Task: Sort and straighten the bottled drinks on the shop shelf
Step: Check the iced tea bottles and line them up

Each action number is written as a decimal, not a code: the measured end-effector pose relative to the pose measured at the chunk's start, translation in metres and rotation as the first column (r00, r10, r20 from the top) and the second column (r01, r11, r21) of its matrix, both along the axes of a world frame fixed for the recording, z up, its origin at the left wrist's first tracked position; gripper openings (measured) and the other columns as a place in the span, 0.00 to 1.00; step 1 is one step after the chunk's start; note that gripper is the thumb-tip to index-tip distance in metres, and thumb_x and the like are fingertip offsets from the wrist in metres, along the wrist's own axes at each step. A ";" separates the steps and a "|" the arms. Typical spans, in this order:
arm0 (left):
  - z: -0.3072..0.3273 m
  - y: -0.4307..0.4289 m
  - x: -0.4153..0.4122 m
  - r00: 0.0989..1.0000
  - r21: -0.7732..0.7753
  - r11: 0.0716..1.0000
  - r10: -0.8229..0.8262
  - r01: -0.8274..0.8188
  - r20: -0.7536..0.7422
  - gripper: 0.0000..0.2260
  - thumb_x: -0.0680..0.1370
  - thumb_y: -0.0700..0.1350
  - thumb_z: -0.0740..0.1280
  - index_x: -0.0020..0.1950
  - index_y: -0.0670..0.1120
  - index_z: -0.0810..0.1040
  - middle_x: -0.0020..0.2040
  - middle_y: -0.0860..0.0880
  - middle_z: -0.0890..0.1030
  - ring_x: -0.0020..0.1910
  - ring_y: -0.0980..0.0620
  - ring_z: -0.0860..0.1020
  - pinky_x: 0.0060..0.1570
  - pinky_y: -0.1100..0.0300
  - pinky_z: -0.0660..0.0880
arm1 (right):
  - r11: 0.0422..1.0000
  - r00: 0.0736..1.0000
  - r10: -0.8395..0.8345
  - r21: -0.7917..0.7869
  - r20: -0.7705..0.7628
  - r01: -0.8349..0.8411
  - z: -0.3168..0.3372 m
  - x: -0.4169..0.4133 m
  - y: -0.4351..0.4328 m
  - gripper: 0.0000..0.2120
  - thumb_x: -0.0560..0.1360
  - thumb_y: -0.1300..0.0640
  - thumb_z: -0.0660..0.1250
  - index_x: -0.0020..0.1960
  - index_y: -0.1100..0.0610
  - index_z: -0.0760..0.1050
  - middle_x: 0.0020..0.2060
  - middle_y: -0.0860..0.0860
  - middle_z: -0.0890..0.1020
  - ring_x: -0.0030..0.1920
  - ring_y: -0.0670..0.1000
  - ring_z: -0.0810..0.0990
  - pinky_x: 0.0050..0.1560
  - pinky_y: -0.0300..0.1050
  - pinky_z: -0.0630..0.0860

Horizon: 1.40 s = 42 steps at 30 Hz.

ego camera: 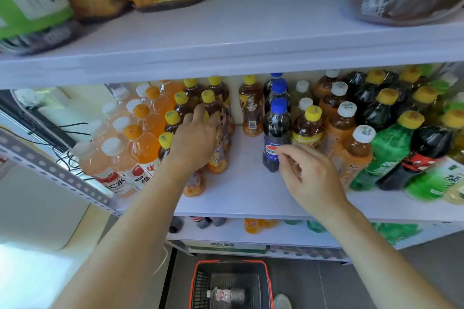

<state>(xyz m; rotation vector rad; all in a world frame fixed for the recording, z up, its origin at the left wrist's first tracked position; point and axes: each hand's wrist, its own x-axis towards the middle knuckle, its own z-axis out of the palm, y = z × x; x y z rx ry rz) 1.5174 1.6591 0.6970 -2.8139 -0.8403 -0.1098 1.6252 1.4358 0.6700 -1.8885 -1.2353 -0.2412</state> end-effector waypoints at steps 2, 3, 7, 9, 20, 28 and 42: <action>-0.003 0.000 -0.006 0.995 0.012 0.995 -0.098 0.098 0.010 0.21 0.80 0.45 0.63 0.73 0.46 0.66 0.65 0.39 0.66 0.57 0.38 0.70 0.59 0.50 0.68 | 0.999 0.997 0.036 -0.029 -0.068 -0.038 -0.007 -0.010 -0.001 0.05 0.75 0.66 0.68 0.50 0.61 0.81 0.41 0.50 0.81 0.38 0.42 0.69 0.40 0.35 0.68; -0.002 -0.001 -0.009 0.990 -0.040 0.990 -0.134 0.136 0.046 0.20 0.79 0.46 0.65 0.71 0.47 0.69 0.62 0.40 0.68 0.55 0.39 0.71 0.57 0.50 0.69 | 0.997 0.994 0.050 -0.048 -0.096 -0.055 -0.011 -0.014 -0.002 0.06 0.75 0.65 0.68 0.51 0.60 0.81 0.41 0.50 0.81 0.38 0.43 0.70 0.39 0.38 0.70; 0.012 -0.016 -0.020 0.983 -0.285 0.944 -0.132 0.164 0.127 0.14 0.72 0.52 0.75 0.49 0.50 0.72 0.47 0.49 0.72 0.43 0.45 0.75 0.38 0.56 0.68 | 0.990 0.971 0.067 -0.103 -0.229 -0.093 -0.023 -0.032 -0.001 0.09 0.75 0.64 0.69 0.55 0.59 0.80 0.44 0.50 0.81 0.41 0.49 0.76 0.40 0.45 0.76; 0.013 -0.027 -0.029 0.969 -0.271 0.939 -0.163 0.210 0.184 0.14 0.73 0.53 0.74 0.43 0.51 0.69 0.43 0.51 0.72 0.41 0.46 0.75 0.35 0.56 0.67 | 0.984 0.926 0.058 -0.133 -0.373 -0.115 -0.029 -0.037 0.001 0.13 0.76 0.62 0.68 0.60 0.55 0.78 0.49 0.47 0.80 0.49 0.47 0.77 0.45 0.39 0.74; 0.049 -0.051 -0.074 0.273 -0.714 0.412 0.723 0.567 0.634 0.10 0.69 0.43 0.70 0.27 0.48 0.78 0.26 0.52 0.75 0.24 0.55 0.73 0.27 0.64 0.70 | 0.714 -0.244 0.198 0.310 -0.950 -0.627 -0.006 -0.042 -0.016 0.36 0.69 0.32 0.68 0.66 0.58 0.75 0.60 0.68 0.78 0.58 0.64 0.78 0.58 0.58 0.73; 0.050 -0.050 -0.074 0.214 -0.667 0.345 0.765 0.660 0.608 0.12 0.71 0.43 0.69 0.27 0.47 0.76 0.26 0.50 0.74 0.24 0.53 0.71 0.29 0.61 0.68 | 0.766 0.001 0.359 0.294 -0.933 -0.572 0.021 -0.063 -0.021 0.14 0.74 0.51 0.69 0.57 0.54 0.81 0.46 0.55 0.85 0.46 0.54 0.84 0.45 0.44 0.78; 0.050 -0.059 -0.077 0.530 -0.776 0.357 0.578 0.519 0.620 0.16 0.74 0.57 0.69 0.57 0.50 0.80 0.48 0.48 0.84 0.49 0.49 0.82 0.49 0.56 0.80 | 0.887 0.348 0.378 0.226 -0.858 -0.404 0.024 -0.071 -0.030 0.19 0.69 0.45 0.73 0.58 0.48 0.80 0.52 0.53 0.85 0.53 0.55 0.84 0.53 0.49 0.81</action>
